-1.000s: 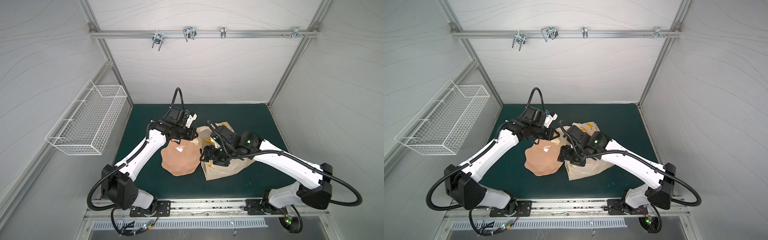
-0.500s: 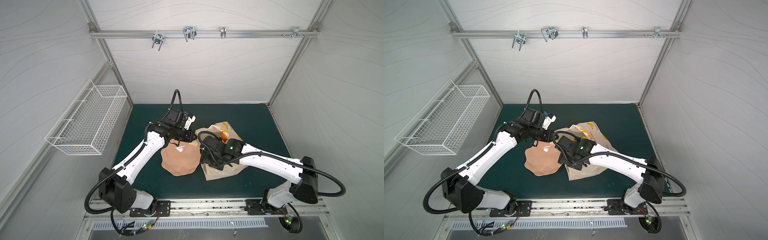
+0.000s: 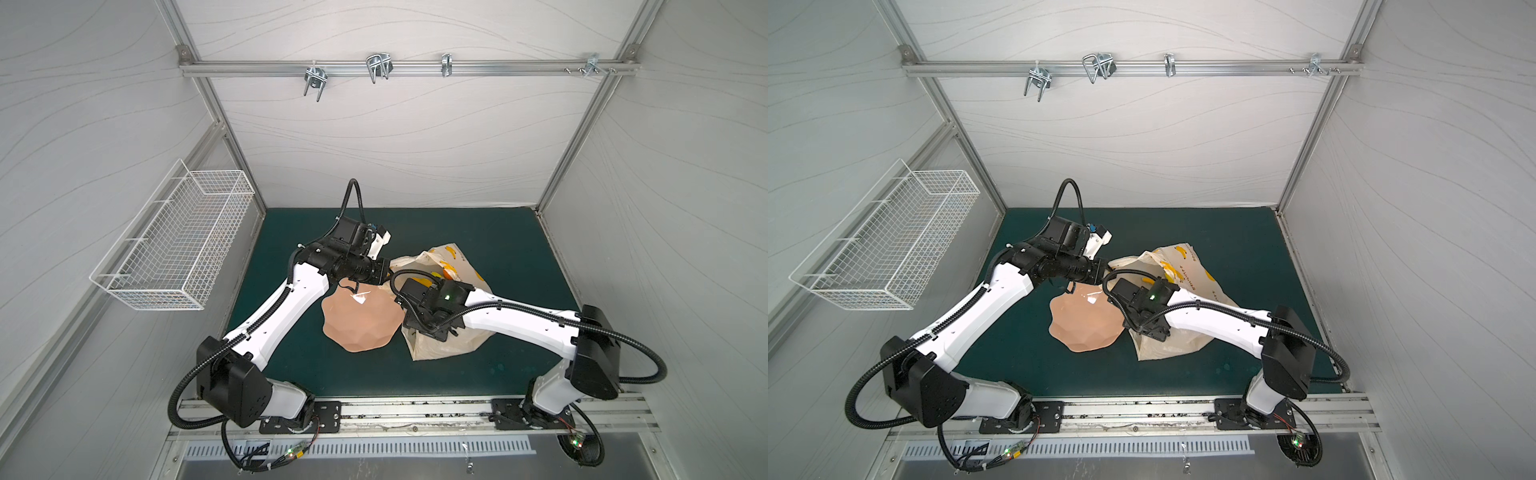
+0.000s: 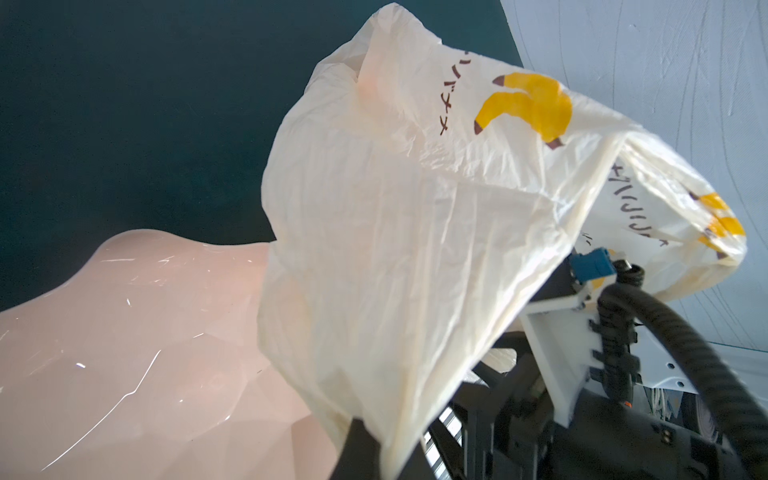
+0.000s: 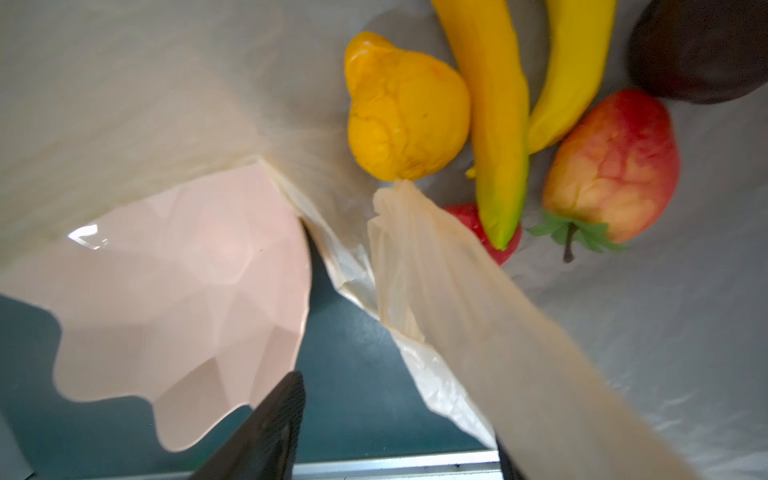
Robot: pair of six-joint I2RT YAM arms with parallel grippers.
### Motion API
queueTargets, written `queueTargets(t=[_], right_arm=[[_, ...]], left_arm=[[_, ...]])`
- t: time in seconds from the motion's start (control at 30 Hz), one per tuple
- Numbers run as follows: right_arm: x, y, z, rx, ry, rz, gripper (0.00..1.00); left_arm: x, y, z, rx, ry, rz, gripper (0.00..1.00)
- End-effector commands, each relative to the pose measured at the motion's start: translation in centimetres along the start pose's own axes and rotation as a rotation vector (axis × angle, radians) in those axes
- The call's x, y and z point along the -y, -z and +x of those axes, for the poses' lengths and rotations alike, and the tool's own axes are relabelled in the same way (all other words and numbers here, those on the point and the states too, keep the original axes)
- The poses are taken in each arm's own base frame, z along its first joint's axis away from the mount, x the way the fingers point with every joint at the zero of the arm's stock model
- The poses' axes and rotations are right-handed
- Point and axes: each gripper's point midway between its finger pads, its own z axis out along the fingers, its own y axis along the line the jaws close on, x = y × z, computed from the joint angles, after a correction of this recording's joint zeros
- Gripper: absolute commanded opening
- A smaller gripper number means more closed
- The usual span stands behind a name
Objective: Place the fruits into the plastic bag
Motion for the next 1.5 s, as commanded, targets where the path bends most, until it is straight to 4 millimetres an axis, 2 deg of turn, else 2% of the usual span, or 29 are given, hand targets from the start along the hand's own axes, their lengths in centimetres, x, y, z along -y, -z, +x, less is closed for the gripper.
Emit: queueTargets(t=[0.0,0.13,0.2,0.43,0.57,0.77,0.87,1.03,1.13,1.2,1.27,1.47], right_arm=[[2.5,-1.0,-1.2,0.037,-0.001,0.107,0.68],[2.4,-2.9,-1.0,0.002,0.035,0.096,0.64],[1.7,-3.9,-0.7,-0.018,0.052,0.054,0.64],[-0.5,-4.7,-0.9,-0.01,0.081,-0.049,0.61],[-0.5,-5.3,-0.8,-0.033,0.09,-0.028,0.56],[0.1,-5.9,-0.7,-0.057,0.081,-0.015,0.38],[-0.2,-5.3,-0.9,-0.058,0.08,-0.04,0.25],[-1.4,-1.8,-1.9,-0.023,0.111,-0.125,0.06],[-1.9,1.9,-3.0,0.01,0.131,-0.185,0.0],[-1.8,5.0,-3.8,0.037,0.149,-0.226,0.0],[-0.9,8.0,-4.5,0.058,0.148,-0.255,0.0],[3.7,16.0,-7.5,0.137,0.074,-0.38,0.0]], left_arm=[[0.5,1.0,-0.6,0.04,-0.006,0.004,0.0],[0.5,1.0,-0.5,0.039,0.001,0.009,0.0],[0.5,1.0,-0.6,0.041,0.001,0.011,0.0],[0.7,0.9,-0.4,0.041,0.005,0.025,0.0],[0.7,0.9,-0.3,0.038,0.007,0.026,0.0],[0.9,1.1,-0.5,0.044,-0.001,0.03,0.0],[1.0,1.2,-0.6,0.043,-0.002,0.033,0.0],[1.4,1.3,-1.1,0.044,-0.001,0.049,0.0],[1.9,1.7,-1.6,0.02,0.018,0.051,0.0],[2.3,2.2,-2.3,0.023,0.042,0.057,0.0],[2.6,2.6,-3.3,0.05,0.056,0.055,0.0],[3.4,3.5,-6.6,0.106,0.099,0.064,0.0]])
